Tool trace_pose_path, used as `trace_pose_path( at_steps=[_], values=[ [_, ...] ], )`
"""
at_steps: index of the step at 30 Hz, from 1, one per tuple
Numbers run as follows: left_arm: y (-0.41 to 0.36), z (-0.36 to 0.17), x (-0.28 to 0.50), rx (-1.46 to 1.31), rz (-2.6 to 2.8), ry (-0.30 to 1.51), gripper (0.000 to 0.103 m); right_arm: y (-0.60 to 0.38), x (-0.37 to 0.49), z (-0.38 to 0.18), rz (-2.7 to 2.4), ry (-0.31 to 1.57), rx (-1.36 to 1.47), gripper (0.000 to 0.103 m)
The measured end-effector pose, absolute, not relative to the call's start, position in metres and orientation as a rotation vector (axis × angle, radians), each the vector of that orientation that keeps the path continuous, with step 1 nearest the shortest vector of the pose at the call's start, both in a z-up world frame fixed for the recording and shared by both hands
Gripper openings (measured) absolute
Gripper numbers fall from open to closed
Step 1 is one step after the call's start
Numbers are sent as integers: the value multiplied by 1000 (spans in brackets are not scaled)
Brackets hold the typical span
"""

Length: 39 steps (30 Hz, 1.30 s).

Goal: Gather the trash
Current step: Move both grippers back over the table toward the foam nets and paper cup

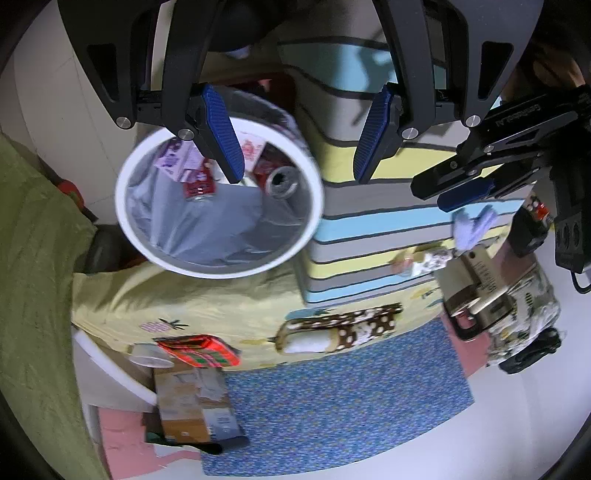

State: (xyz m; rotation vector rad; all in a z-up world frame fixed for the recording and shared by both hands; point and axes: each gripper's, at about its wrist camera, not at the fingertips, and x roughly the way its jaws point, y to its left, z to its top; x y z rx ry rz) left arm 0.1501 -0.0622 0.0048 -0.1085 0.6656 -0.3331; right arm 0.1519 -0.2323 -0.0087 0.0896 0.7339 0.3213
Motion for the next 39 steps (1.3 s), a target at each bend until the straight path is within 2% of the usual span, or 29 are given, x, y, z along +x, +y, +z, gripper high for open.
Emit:
trace_pose_path(
  at_steps=[21, 39],
  values=[
    [8, 9, 102, -146, -136, 645, 59, -170, 133, -3, 521, 720, 67, 63],
    [84, 7, 107, -181, 10, 627, 59, -122, 150, -2, 616, 733, 30, 63]
  ],
)
